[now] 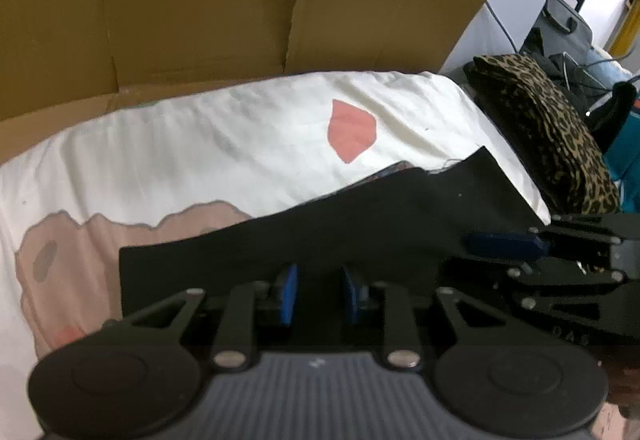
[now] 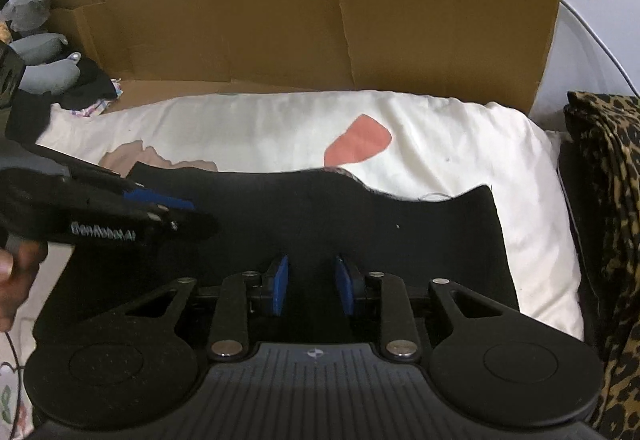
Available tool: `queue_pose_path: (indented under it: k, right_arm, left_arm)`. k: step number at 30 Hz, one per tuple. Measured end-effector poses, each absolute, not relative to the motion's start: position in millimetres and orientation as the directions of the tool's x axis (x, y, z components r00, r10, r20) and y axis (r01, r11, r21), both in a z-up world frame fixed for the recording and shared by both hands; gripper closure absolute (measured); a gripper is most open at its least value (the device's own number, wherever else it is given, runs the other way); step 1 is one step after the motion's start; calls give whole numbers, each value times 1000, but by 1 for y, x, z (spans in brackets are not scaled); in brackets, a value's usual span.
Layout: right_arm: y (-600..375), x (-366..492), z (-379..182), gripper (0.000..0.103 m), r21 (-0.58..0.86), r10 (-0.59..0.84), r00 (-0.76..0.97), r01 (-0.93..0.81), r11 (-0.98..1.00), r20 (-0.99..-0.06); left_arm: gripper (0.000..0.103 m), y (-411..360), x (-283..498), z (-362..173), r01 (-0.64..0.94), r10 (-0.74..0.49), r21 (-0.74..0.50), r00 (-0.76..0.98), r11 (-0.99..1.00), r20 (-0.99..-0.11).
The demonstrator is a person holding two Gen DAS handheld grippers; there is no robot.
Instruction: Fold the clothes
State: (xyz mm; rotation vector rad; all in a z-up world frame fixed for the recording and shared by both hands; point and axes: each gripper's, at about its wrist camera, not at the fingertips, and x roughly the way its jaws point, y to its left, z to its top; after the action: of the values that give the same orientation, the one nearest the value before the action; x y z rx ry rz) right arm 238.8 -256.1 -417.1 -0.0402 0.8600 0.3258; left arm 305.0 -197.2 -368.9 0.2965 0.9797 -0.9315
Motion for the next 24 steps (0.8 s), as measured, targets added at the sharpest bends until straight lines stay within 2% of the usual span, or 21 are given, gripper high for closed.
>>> queue_pose_path:
  k: [5, 9, 13, 24]
  right_arm:
    - [-257, 238, -429, 71, 83, 254, 594, -300, 950, -763]
    - [-259, 233, -417, 71, 92, 264, 608, -298, 950, -749]
    - [-268, 220, -400, 71, 112, 298, 637, -316, 942, -711]
    - [-269, 188, -403, 71, 94, 309, 620, -354, 930, -721]
  left_arm:
    - [74, -201, 299, -366, 801, -522, -131, 246, 583, -817]
    - [74, -199, 285, -353, 805, -504, -94, 270, 585, -820]
    - [66, -189, 261, -335, 835, -552, -112, 250, 539, -796]
    - [66, -169, 235, -346, 850, -552, -132, 205, 509, -808]
